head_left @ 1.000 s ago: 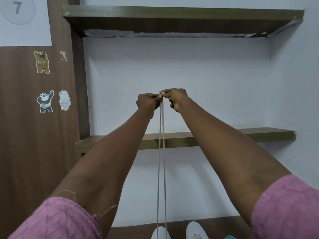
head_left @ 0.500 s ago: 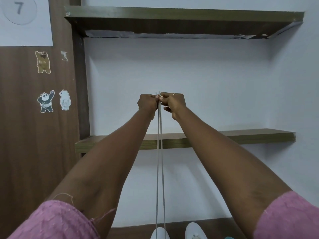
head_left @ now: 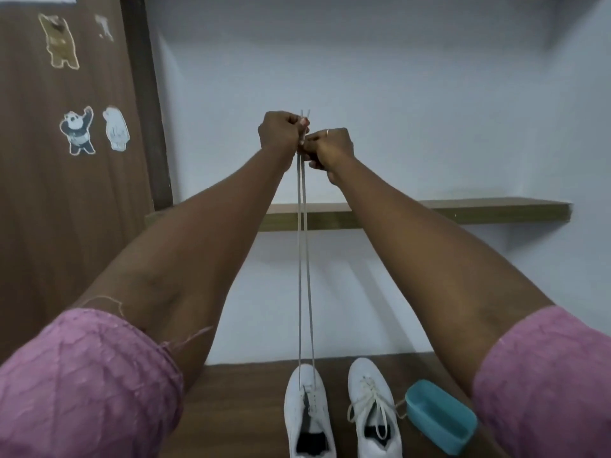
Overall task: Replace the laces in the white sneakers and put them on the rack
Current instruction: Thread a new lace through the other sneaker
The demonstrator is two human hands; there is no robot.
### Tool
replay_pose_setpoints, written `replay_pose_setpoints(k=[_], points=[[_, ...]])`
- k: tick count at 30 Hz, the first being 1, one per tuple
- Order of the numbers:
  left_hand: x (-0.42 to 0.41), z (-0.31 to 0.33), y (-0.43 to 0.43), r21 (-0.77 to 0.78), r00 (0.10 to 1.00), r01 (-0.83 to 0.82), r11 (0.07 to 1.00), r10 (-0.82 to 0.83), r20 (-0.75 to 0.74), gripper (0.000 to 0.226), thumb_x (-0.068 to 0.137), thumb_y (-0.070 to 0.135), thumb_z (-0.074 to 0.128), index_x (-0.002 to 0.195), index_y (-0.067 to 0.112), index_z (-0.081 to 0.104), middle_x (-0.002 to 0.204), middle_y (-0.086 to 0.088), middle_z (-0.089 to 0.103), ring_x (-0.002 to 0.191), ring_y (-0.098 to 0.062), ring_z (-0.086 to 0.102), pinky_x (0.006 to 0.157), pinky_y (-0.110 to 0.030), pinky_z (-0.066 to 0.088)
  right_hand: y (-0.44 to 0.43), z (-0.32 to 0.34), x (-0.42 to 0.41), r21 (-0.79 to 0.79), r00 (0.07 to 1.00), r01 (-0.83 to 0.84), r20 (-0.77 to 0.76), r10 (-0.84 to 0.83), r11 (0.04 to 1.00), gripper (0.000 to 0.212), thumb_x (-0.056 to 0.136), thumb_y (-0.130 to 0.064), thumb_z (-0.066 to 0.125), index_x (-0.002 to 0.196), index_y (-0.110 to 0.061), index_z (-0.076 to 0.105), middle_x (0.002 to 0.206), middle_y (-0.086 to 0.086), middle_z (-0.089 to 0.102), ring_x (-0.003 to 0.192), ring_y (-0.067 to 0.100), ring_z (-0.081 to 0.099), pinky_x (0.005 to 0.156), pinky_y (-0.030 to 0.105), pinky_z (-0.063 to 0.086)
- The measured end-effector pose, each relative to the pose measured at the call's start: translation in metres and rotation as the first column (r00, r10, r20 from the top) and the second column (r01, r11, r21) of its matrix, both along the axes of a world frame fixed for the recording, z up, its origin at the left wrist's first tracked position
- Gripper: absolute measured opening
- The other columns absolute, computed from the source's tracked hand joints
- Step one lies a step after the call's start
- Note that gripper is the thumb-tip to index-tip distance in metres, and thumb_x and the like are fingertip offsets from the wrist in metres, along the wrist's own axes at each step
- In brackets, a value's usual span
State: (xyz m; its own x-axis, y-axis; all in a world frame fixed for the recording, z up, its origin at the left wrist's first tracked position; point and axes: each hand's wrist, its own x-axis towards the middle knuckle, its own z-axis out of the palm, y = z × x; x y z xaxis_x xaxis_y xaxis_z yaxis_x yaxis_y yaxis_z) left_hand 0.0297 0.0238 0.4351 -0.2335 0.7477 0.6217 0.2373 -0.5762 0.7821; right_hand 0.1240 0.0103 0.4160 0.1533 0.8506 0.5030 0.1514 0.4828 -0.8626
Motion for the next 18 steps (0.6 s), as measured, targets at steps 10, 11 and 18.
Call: replay_pose_setpoints(k=[10, 11, 18], points=[[0.003, -0.069, 0.008, -0.1, 0.997, -0.028, 0.995, 0.035, 0.063, 0.03, 0.092, -0.001, 0.047, 0.068, 0.012, 0.061, 0.071, 0.001, 0.062, 0.07, -0.015, 0.058, 0.074, -0.028, 0.057, 0.009, -0.153, 0.012, -0.311, 0.866, 0.101, 0.495, 0.071, 0.945, 0.035, 0.075, -0.024, 0.079, 0.096, 0.003, 0.07, 0.088, 0.015, 0.07, 0.07, 0.019, 0.062, 0.057, 0.025, 0.049], [0.006, -0.079, 0.009, -0.103, 0.999, -0.022, 0.994, 0.026, 0.038, 0.026, 0.092, 0.0, 0.048, 0.073, 0.01, 0.063, 0.075, -0.002, 0.064, 0.073, -0.016, 0.06, 0.075, -0.03, 0.057, 0.009, -0.181, 0.013, -0.396, 0.853, 0.079, 0.502, 0.144, 0.915, 0.039, 0.075, -0.024, 0.079, 0.1, 0.004, 0.069, 0.087, 0.014, 0.069, 0.068, 0.017, 0.061, 0.055, 0.022, 0.049], [0.029, -0.169, 0.018, -0.02, 0.865, 0.088, 0.996, -0.087, -0.495, 0.014, 0.092, 0.008, 0.056, 0.09, 0.004, 0.07, 0.087, -0.01, 0.069, 0.078, -0.018, 0.062, 0.072, -0.03, 0.053, 0.011, -0.288, 0.01, -0.582, 0.933, -0.229, 0.097, 0.346, 0.78, 0.044, 0.086, -0.031, 0.068, 0.127, -0.019, 0.058, 0.117, 0.005, 0.064, 0.085, 0.018, 0.063, 0.067, 0.022, 0.044]])
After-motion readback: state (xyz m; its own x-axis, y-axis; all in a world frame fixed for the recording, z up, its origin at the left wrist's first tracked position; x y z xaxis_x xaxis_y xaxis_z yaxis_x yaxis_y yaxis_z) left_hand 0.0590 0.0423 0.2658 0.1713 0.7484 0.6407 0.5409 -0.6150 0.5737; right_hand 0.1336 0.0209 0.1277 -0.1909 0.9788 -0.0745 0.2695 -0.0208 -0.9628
